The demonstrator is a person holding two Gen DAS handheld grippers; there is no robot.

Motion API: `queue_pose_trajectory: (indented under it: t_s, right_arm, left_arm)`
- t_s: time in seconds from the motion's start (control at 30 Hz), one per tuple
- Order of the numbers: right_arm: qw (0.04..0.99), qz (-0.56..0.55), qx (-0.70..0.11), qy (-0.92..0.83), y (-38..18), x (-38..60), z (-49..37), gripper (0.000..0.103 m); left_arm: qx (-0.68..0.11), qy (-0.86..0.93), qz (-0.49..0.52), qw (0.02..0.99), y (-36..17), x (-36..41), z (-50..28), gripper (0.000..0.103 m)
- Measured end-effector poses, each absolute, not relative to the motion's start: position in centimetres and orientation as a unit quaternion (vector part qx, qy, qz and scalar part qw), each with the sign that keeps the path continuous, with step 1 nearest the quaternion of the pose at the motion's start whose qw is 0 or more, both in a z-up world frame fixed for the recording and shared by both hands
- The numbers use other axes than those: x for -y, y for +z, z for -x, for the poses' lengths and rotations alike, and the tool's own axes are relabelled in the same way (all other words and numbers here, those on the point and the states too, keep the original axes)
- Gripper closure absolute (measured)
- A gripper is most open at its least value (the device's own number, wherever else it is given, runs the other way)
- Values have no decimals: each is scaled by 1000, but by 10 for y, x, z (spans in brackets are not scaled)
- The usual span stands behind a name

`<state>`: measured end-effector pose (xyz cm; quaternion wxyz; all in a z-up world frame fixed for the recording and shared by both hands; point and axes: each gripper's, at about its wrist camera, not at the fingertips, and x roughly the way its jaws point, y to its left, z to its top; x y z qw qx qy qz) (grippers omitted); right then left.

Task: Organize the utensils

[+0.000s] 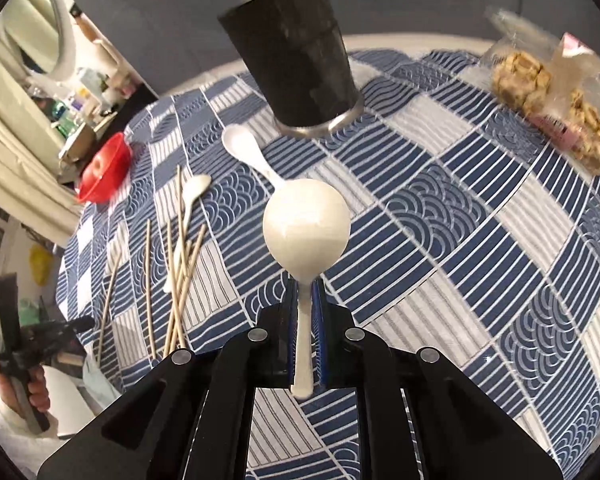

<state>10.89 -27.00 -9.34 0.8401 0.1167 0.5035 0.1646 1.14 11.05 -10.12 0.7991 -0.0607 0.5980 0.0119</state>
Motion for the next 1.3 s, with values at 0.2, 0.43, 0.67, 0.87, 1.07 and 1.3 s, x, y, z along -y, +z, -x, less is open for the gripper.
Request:
queue_pose_trajectory:
  t_s: [0.2,0.43,0.67,0.87,1.07,1.3]
  right_arm:
    - [849,-115,-487,169,-80,280,-96,102]
    - [857,-98,-477,170,-73,285,-83,102]
    - [848,-86,-499,158,-87,284,-84,95]
    - [841,-54,-521,138,-106,273,-95,66]
    - [830,-22,-545,117,-123,260,-113,65]
    - [818,-11,-567,97,-140,252,-131,64]
  left_arm:
    - [-589,25,47,807,-105,-104,-14,101]
    - [-586,24,58,808,-116,-114,-23,72]
    - [-592,20,37,805,-126,-112,-36,64]
    - [-598,16,37,800,-133,-113,-47,55]
    - [-606,7,35,795,-136,-115,-60,55]
    - [-610,-4,33,792,-138,-114,-81,55]
